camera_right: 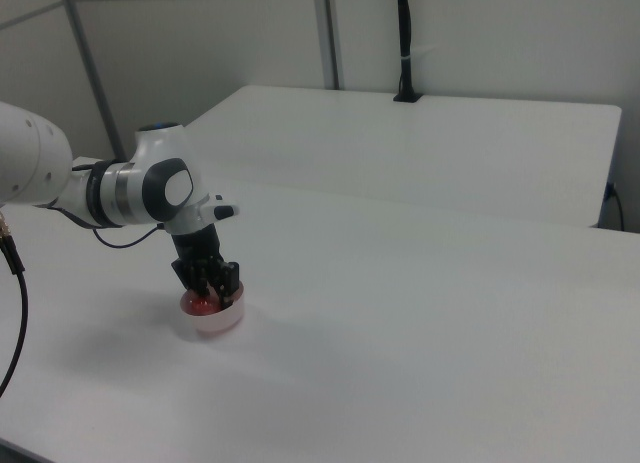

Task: Pick up strawberry from bowl
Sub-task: 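Close the gripper on the red strawberry inside the bowl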

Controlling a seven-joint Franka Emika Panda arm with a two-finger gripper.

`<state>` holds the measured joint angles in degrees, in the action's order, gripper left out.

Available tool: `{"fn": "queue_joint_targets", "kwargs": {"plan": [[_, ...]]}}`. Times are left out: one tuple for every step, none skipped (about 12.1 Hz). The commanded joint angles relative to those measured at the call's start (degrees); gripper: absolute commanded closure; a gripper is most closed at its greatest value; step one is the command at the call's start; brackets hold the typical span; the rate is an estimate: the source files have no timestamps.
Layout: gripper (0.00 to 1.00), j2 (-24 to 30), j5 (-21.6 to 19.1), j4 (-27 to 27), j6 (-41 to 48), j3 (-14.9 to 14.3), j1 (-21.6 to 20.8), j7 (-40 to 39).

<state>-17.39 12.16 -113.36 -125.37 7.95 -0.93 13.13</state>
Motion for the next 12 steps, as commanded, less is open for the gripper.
{"fn": "queue_joint_targets", "kwargs": {"plan": [[0.51,1.7,0.8,0.0,-0.4,-0.2,0.2,1.6],[0.52,1.7,0.8,0.2,-0.2,-0.2,0.2,1.6],[0.53,1.7,0.8,0.2,-0.1,-0.2,0.2,1.2],[0.48,1.7,0.8,0.1,-0.1,-0.2,0.2,1.3],[0.12,1.7,0.8,0.1,0.5,-0.2,0.2,1.7],[0.00,2.2,0.8,0.1,3.5,-0.2,0.2,2.7],[0.00,3.3,0.8,-0.1,6.3,-0.2,0.2,6.2],[0.00,3.9,0.7,-0.1,8.8,-0.2,0.6,12.8],[0.00,4.1,0.7,-0.1,10.0,-0.2,0.8,18.3],[0.00,4.2,0.7,-0.1,10.4,-0.2,0.8,23.4],[0.00,4.3,0.7,-0.1,10.7,-0.2,0.8,29.3],[0.00,4.2,0.7,-0.1,10.5,-0.2,0.8,32.5]]}}
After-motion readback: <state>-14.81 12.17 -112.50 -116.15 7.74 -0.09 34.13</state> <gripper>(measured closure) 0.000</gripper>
